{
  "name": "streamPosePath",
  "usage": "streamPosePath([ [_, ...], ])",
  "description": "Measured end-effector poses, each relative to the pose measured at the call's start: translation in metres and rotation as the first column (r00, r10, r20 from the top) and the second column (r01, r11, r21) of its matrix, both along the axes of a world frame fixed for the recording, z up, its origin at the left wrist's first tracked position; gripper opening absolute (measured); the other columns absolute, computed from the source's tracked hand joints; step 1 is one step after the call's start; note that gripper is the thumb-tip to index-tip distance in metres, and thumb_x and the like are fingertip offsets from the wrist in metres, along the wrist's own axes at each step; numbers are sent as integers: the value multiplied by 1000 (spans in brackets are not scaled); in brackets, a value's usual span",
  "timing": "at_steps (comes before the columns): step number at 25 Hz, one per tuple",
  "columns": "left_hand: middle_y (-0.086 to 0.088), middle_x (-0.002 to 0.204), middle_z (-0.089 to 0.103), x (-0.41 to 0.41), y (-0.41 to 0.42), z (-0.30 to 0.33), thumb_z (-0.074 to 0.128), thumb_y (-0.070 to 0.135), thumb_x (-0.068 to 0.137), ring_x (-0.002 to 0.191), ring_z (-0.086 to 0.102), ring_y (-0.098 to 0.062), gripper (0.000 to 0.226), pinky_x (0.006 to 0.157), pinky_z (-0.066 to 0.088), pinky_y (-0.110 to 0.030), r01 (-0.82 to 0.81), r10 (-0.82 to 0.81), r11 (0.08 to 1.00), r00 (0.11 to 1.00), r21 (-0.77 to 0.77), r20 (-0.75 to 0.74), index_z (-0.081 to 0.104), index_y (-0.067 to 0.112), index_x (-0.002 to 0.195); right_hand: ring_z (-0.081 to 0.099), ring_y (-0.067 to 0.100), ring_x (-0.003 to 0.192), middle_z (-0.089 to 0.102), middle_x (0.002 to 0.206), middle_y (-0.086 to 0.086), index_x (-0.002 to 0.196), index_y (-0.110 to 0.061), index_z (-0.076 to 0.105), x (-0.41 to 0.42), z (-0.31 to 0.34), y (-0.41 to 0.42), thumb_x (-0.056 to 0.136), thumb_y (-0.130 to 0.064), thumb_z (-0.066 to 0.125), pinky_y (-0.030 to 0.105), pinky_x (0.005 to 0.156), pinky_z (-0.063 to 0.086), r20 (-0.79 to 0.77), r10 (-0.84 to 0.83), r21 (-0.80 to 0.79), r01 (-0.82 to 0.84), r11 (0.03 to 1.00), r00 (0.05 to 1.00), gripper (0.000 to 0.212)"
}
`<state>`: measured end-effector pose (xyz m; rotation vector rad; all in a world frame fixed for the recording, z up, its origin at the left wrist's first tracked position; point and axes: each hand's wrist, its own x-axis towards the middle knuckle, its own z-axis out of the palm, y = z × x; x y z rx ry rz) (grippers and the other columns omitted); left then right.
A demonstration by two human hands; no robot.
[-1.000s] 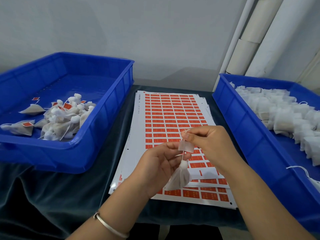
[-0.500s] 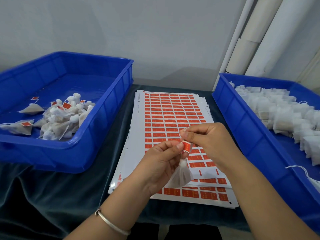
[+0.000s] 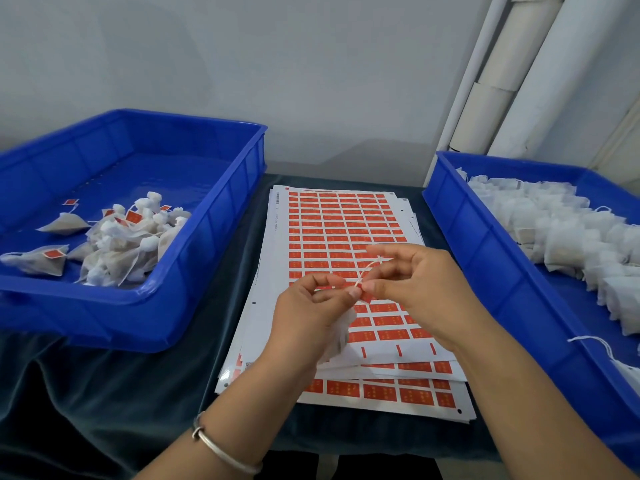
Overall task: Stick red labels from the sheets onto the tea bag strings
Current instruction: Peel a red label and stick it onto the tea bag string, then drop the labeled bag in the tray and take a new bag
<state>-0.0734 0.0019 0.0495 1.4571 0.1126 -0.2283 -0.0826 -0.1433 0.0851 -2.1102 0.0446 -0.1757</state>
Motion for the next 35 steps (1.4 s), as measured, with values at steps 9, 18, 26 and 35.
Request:
streamPosePath([
  [9, 18, 72, 70, 22, 32, 60, 70, 26, 77, 70, 66, 0, 14, 61, 50, -16, -7, -83, 962, 945, 272, 317, 71, 34, 66, 59, -19, 83, 66, 81, -29, 118, -51, 42, 2, 14, 18, 82, -25, 68, -5, 61, 41, 206, -41, 81, 25, 996, 978, 52],
  [18, 8, 70, 66, 146, 147, 124, 65, 28, 86, 73, 64, -10, 12, 65, 45, -26, -562, 218, 703, 754, 436, 620, 61, 18, 80, 52, -26, 87, 56, 89, -48, 102, -62, 39, 11, 4, 25, 85, -30, 66, -3, 54, 38, 77, 71, 63, -76, 995, 994, 45],
  [26, -9, 92, 69, 175, 146, 75, 53, 28, 91, 79, 62, -24, 27, 63, 48, -32, -79, -101, 152, 990, 985, 95, 71, 8, 89, 59, -7, 84, 57, 93, -32, 95, -55, 48, 14, 13, -5, 90, -32, 61, 3, 53, 42, -83, 14, -109, -23, 994, 996, 27],
  [35, 18, 86, 64, 58, 6, 21, 55, 40, 91, 75, 60, 1, 14, 68, 45, -9, 178, -539, 417, 838, 891, 85, 66, 35, 97, 55, 14, 92, 57, 127, 8, 132, -11, 52, 18, 28, -253, 92, -13, 55, 20, 72, 44, -319, -520, -746, 128, 654, 792, 40],
])
